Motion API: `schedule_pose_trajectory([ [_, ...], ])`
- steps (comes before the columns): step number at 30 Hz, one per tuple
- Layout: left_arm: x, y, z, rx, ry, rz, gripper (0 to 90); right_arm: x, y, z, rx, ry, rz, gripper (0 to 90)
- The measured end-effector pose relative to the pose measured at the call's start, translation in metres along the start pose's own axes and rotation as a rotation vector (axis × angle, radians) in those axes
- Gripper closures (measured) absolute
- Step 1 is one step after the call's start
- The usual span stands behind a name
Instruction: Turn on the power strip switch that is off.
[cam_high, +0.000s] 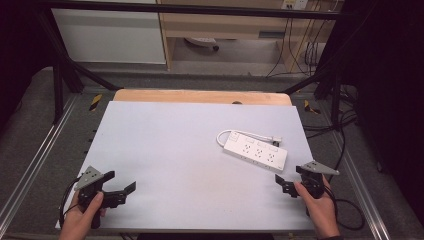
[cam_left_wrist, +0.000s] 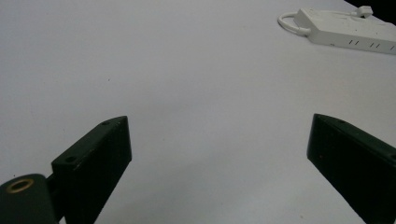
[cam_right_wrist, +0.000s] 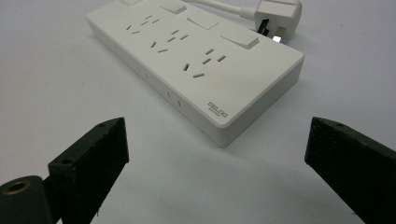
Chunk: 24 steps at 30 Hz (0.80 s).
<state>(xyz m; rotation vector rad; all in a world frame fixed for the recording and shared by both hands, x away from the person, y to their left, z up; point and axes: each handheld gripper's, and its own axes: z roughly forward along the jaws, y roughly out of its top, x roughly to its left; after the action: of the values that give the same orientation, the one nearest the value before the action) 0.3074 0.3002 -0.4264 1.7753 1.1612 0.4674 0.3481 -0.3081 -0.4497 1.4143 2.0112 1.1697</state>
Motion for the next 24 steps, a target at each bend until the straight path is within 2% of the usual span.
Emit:
schedule_pose_trajectory([
  [14, -0.001, 0.000, 0.001, 0.004, -0.008, 0.004, 6.5, -0.002, 0.004, -0.004, 0.023, -0.019, 0.008, 4.6],
  [19, 0.000, 0.000, 0.000, 0.000, -0.004, 0.001, 6.5, -0.002, 0.007, -0.007, 0.012, -0.016, 0.020, 4.2],
  [24, 0.000, 0.000, 0.001, 0.005, -0.006, 0.007, 6.5, 0.000, 0.010, -0.010, 0.003, -0.011, 0.009, 4.0],
])
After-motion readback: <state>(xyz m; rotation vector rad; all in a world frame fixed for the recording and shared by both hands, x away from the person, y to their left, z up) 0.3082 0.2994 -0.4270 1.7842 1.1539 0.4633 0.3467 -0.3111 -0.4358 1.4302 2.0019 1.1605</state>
